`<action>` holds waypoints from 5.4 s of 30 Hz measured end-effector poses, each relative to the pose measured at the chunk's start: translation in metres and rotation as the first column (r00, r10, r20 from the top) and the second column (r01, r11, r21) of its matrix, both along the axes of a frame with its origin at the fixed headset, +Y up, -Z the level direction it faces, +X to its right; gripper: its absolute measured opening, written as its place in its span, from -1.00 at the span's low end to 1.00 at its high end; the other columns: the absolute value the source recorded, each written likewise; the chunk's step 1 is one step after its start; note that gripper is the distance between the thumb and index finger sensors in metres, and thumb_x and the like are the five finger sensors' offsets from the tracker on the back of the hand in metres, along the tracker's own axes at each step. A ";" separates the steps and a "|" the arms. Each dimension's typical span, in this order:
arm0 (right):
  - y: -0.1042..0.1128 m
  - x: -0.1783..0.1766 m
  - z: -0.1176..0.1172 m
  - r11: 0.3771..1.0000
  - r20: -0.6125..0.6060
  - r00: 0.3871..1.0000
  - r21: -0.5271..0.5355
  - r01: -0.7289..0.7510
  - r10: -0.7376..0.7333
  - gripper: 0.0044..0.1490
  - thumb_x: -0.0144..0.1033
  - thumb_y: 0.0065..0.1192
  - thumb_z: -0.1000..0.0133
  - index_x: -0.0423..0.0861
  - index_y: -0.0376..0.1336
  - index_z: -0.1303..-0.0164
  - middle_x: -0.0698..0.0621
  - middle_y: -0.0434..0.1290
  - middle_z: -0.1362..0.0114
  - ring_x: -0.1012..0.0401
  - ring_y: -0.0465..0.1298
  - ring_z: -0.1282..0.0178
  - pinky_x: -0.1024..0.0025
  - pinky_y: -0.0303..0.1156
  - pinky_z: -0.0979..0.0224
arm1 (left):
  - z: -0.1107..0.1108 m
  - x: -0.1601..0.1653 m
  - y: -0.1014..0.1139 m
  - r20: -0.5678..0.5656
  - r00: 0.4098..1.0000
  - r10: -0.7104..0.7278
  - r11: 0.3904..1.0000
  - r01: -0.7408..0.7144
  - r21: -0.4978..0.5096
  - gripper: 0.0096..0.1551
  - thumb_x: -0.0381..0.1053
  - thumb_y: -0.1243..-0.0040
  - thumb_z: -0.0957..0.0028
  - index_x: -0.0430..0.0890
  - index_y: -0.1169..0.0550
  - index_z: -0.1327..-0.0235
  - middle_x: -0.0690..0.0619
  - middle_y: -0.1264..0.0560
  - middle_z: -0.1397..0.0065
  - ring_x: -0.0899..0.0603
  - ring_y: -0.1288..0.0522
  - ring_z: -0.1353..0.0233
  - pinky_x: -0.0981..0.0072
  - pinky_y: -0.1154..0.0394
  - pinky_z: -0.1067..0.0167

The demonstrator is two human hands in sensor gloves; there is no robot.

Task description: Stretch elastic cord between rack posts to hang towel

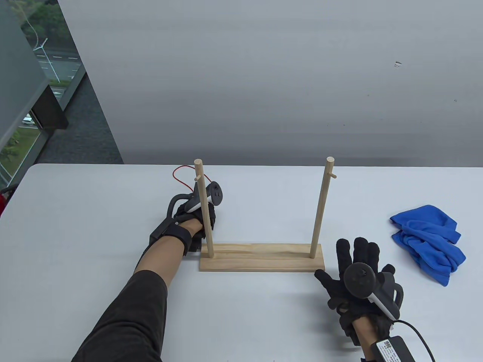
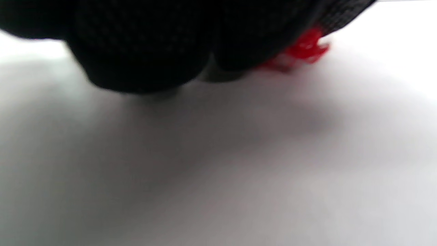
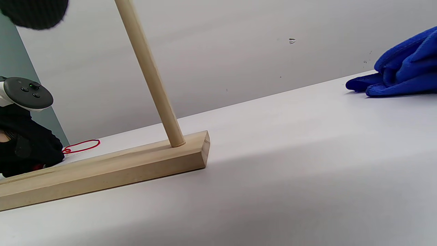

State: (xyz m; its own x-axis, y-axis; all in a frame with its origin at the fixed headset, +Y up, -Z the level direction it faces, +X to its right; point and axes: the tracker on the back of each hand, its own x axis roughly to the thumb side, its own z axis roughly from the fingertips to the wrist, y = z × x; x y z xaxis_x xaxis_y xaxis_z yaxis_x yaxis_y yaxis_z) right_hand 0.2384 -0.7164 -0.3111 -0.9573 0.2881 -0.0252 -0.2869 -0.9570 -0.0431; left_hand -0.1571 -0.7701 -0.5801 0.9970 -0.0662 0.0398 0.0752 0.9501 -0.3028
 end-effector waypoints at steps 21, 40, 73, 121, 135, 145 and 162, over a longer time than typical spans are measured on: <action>0.003 -0.002 0.002 1.000 -0.006 1.000 0.023 0.004 -0.003 0.22 0.58 -0.07 0.01 0.17 -0.48 -0.55 -0.09 -0.61 -0.59 -0.20 -0.49 -0.64 -0.55 -0.47 -0.29 | 0.038 -0.062 0.103 0.060 0.958 0.282 0.915 -0.287 0.282 -0.48 0.19 -0.26 0.05 -0.21 -0.61 0.12 0.31 -0.67 0.63 -0.03 -0.75 0.55 0.11 -0.68 0.42; 0.018 -0.008 0.013 0.995 -0.036 0.999 0.096 0.004 0.000 0.22 0.57 -0.06 0.01 0.17 -0.47 -0.55 -0.09 -0.60 -0.60 -0.20 -0.48 -0.64 -0.56 -0.46 -0.29 | 0.162 -0.102 0.215 0.199 0.965 0.169 0.832 -0.248 0.496 -0.49 0.20 -0.28 0.05 -0.18 -0.63 0.11 0.29 -0.71 0.59 -0.06 -0.77 0.49 0.09 -0.69 0.38; 0.024 0.001 0.016 0.988 -0.030 0.999 0.154 0.019 -0.015 0.22 0.57 -0.06 0.01 0.17 -0.47 -0.55 -0.10 -0.59 -0.60 -0.20 -0.48 -0.64 -0.56 -0.46 -0.28 | 0.243 -0.025 0.339 0.608 0.790 0.078 0.766 -0.438 0.470 -0.51 0.18 -0.33 0.07 -0.16 -0.66 0.10 0.27 -0.73 0.58 -0.07 -0.77 0.46 0.09 -0.68 0.34; 0.024 0.005 0.015 0.991 -0.025 0.999 0.130 0.030 -0.027 0.22 0.57 -0.05 0.01 0.16 -0.47 -0.55 -0.10 -0.60 -0.59 -0.21 -0.49 -0.64 -0.56 -0.46 -0.28 | 0.172 -0.056 0.326 0.518 0.787 0.334 0.762 -0.549 0.343 -0.51 0.10 -0.30 0.02 -0.17 -0.61 -0.03 0.27 -0.73 0.46 -0.07 -0.78 0.38 0.08 -0.69 0.29; 0.024 0.004 0.015 0.991 -0.029 0.999 0.127 0.031 -0.027 0.22 0.57 -0.05 0.01 0.17 -0.47 -0.55 -0.10 -0.60 -0.59 -0.21 -0.48 -0.64 -0.56 -0.46 -0.28 | 0.166 -0.061 0.310 0.469 0.802 0.370 0.798 -0.533 0.282 -0.52 0.13 -0.27 0.01 -0.12 -0.62 -0.05 0.26 -0.74 0.43 -0.10 -0.78 0.33 0.06 -0.68 0.23; 0.024 0.003 0.015 0.991 -0.037 0.999 0.129 0.032 -0.027 0.22 0.57 -0.05 0.01 0.16 -0.47 -0.55 -0.10 -0.59 -0.59 -0.21 -0.48 -0.64 -0.56 -0.46 -0.28 | 0.165 -0.064 0.297 0.465 0.767 0.443 0.772 -0.590 0.238 -0.49 0.17 -0.17 -0.02 -0.02 -0.59 -0.15 0.21 -0.75 0.31 -0.14 -0.77 0.22 0.00 -0.66 0.14; 0.019 -0.005 0.014 0.995 -0.068 0.997 0.097 0.030 -0.024 0.22 0.57 -0.06 0.01 0.17 -0.48 -0.54 -0.10 -0.59 -0.60 -0.20 -0.47 -0.65 -0.55 -0.47 -0.29 | 0.184 -0.114 0.196 0.358 0.483 0.799 0.447 -0.875 0.184 -0.13 0.39 -0.20 0.02 -0.04 -0.40 -0.49 -0.09 -0.49 -0.52 -0.37 -0.47 -0.48 -0.42 -0.28 -0.40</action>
